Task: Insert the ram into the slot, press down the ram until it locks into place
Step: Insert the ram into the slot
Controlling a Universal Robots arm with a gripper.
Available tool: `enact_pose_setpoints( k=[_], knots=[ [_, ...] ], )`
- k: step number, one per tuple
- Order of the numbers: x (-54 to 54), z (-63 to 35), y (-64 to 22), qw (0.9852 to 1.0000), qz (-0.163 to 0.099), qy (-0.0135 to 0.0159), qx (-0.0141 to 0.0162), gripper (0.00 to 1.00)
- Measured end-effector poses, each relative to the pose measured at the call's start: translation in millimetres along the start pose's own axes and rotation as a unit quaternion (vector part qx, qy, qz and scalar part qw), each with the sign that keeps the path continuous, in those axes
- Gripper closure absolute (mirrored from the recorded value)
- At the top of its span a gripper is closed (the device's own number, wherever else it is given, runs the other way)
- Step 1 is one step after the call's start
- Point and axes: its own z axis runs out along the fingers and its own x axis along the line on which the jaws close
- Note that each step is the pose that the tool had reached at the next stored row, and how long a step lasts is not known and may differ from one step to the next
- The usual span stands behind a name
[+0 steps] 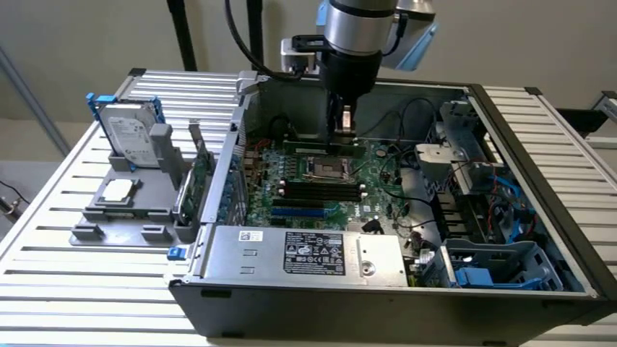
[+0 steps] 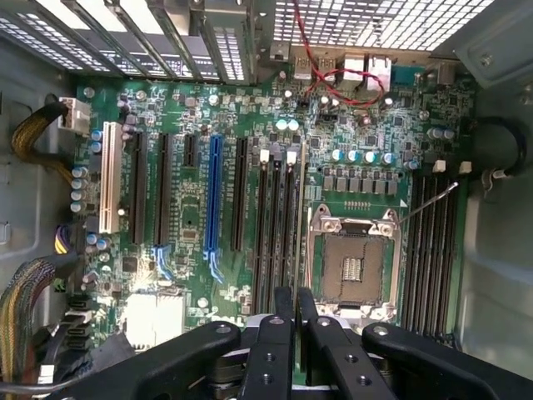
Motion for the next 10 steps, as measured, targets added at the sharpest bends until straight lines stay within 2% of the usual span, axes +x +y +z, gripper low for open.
enact_pose_setpoints(
  k=[10],
  knots=[
    [4.1,18.0,-0.5,1.0,0.0,0.0,0.0,0.87]
  ],
)
